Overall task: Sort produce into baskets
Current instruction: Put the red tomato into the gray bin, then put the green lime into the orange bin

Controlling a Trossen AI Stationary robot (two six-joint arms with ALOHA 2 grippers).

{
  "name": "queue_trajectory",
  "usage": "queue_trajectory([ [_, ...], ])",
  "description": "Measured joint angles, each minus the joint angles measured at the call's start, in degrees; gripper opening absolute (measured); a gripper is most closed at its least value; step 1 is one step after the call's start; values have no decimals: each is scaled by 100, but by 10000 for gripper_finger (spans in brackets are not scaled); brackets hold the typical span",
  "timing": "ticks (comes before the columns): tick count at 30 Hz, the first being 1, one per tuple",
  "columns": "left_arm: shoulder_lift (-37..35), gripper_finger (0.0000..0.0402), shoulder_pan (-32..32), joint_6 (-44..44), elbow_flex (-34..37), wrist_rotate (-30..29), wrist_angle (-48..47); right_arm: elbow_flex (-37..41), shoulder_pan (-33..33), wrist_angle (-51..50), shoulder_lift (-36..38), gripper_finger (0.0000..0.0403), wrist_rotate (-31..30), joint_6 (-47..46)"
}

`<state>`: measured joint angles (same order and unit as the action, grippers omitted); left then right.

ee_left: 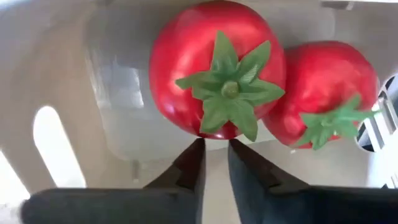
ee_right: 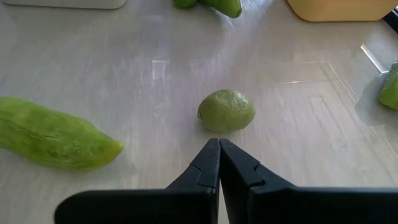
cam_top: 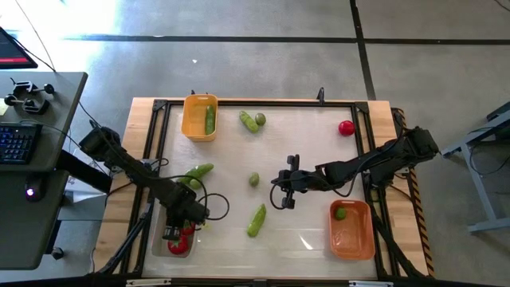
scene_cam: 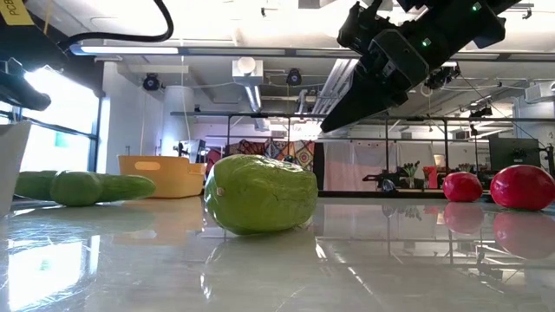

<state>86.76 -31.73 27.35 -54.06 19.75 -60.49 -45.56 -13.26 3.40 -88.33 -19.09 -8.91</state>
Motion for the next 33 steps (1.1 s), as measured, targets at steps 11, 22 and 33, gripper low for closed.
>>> queue_trajectory([
  [11, -306, 1, 150, -203, 1, -389, 389, 0, 0, 148, -52, 0, -264, 145],
  [22, -962, 0, 1193, -1390, 2, -614, 2303, 943, 152, 2578, -247, 0, -150, 619],
  [33, -946, 0, 2609, -3140, 832, -429, 5848, 1462, 481, 3576, -247, 0, -87, 671],
])
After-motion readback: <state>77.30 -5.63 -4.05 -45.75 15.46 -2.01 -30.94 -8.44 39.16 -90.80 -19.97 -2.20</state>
